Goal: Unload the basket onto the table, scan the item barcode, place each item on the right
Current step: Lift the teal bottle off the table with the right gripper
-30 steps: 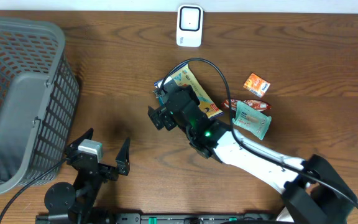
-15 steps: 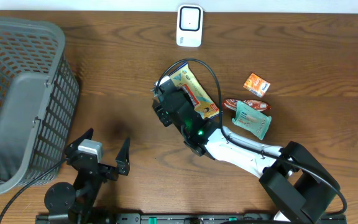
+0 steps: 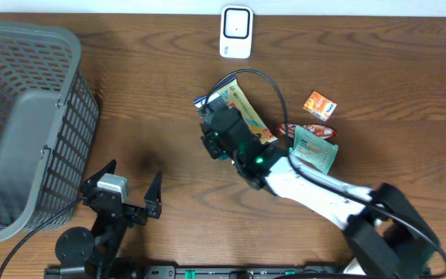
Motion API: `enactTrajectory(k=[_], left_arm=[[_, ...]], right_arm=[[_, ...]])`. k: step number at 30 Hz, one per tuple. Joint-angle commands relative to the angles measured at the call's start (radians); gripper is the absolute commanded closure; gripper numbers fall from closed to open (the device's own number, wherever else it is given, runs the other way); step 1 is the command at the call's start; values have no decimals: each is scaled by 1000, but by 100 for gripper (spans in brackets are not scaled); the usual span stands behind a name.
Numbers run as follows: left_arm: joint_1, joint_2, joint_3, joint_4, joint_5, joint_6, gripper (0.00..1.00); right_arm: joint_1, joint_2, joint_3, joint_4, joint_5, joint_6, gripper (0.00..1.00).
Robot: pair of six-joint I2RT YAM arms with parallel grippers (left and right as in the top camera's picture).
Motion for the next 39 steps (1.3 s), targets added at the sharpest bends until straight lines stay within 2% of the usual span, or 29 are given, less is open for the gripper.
enactTrajectory(k=[1, 8, 15, 20, 25, 32, 37, 39], left_arm=[[-4, 0, 5, 1, -5, 14, 2], [-4, 0, 5, 1, -6, 14, 2], [-4, 0, 5, 1, -5, 14, 2], [-4, 0, 5, 1, -5, 14, 2], [-4, 0, 5, 1, -5, 14, 2], [-4, 0, 5, 1, -6, 14, 2], [-4, 0, 5, 1, -6, 14, 2], [-4, 0, 5, 1, -6, 14, 2]], right_arm=[[-60, -145, 16, -35, -202, 77, 99], [-236, -303, 16, -153, -668, 203, 99], [-420, -312, 15, -166, -1147, 412, 99], [-476, -312, 15, -162, -1328, 477, 99], [-481, -312, 15, -162, -1338, 430, 99], [-479, -312, 15, -166, -1317, 245, 99], [-462, -312, 15, -240, -1101, 70, 99], [-457, -312, 15, -291, -891, 62, 99]])
